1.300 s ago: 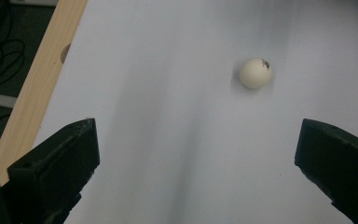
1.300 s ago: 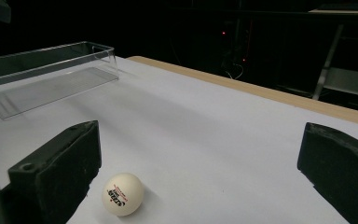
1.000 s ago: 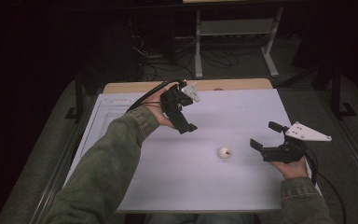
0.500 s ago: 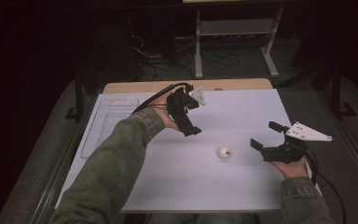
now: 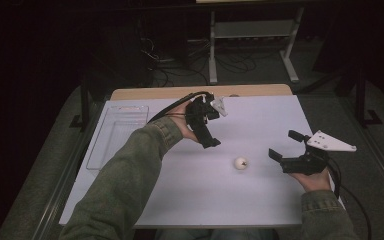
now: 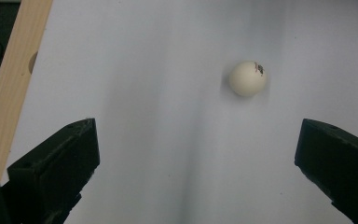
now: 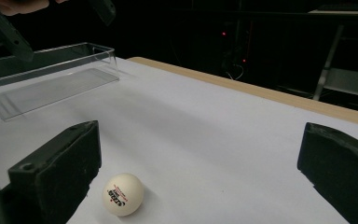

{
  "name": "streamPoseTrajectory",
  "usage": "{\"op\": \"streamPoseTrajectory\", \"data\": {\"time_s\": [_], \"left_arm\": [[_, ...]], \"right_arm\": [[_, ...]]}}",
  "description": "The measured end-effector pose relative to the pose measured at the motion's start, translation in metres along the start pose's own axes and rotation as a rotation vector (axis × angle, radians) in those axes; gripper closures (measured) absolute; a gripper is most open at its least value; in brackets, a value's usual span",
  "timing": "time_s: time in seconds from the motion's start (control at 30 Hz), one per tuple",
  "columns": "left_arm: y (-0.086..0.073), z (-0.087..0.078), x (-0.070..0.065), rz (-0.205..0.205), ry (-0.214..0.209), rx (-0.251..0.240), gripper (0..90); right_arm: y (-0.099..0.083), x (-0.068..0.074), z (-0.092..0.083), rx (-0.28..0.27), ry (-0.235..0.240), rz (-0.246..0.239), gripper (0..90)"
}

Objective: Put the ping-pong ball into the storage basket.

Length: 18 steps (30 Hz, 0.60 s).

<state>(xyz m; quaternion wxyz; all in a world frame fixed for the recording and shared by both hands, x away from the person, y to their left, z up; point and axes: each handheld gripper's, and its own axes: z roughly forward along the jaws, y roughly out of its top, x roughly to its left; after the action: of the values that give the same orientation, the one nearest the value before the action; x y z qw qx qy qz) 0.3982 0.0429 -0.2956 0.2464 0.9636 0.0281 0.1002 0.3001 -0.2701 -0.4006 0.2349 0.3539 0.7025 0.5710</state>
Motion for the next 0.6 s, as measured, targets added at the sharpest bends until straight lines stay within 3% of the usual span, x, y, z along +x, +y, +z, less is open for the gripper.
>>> {"op": "streamPoseTrajectory", "data": {"time_s": [0.6], "left_arm": [[0.008,0.017,-0.003,0.018,-0.026,0.029,0.0]], "right_arm": [[0.0,0.0,0.0,-0.001,-0.003,0.003,0.0]]}}
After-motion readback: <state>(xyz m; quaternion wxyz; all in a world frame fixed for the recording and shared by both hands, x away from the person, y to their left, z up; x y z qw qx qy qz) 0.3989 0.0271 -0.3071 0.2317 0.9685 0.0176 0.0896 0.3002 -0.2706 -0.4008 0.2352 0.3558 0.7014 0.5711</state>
